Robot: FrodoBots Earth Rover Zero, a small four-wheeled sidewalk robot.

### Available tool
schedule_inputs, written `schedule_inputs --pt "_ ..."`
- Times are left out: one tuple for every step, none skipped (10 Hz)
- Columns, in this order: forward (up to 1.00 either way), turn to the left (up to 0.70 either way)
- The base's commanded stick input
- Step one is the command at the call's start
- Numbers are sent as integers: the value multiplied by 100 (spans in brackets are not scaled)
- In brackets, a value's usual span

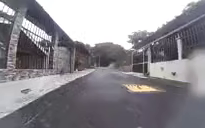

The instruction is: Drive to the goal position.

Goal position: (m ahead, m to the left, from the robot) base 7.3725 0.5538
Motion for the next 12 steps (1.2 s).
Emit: schedule_inputs --pt "50 1" --pt "50 1" --pt "50 1" --pt "50 1" --pt "50 1" --pt "50 1" --pt "50 1" --pt "50 1" --pt "50 1" --pt "50 1" --pt "50 1" --pt "50 1"
